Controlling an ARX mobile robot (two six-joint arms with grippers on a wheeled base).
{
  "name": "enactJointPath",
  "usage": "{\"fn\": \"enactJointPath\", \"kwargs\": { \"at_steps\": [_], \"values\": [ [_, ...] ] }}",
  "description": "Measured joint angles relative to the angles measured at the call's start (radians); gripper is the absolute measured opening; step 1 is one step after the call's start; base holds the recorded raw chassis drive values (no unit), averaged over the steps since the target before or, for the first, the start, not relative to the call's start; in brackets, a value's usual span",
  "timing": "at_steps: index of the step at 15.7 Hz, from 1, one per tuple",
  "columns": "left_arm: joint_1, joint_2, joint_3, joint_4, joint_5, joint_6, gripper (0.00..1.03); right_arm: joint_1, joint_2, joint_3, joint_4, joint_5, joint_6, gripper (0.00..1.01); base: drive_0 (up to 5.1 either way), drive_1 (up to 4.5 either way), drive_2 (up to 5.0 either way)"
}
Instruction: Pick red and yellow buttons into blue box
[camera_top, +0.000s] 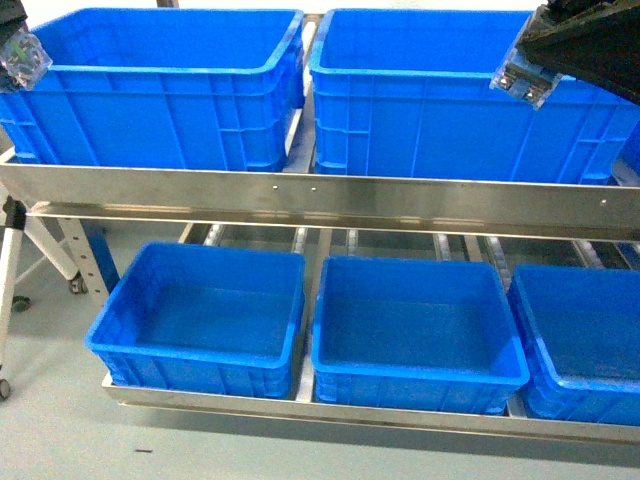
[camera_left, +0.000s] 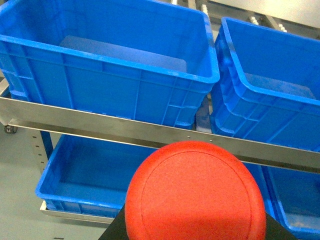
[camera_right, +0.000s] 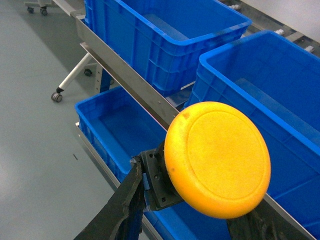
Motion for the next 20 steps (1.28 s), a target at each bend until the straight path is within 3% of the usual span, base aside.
{"fn": "enactJointPath", "kwargs": {
  "at_steps": [18,20],
  "values": [
    [0.006,-0.001,0.000,0.003,-0.003,0.000,0.24,0.006,0.000,0.000,0.003,-0.006,0.000,0.36,3.0,1.13,-4.7],
    [0.003,0.000,0.000,0.003,0.000,0.000,0.24,0.005,0.001,0.000,0.000,-0.003,0.000,0.36,0.0,0.00,0.0]
  ]
}}
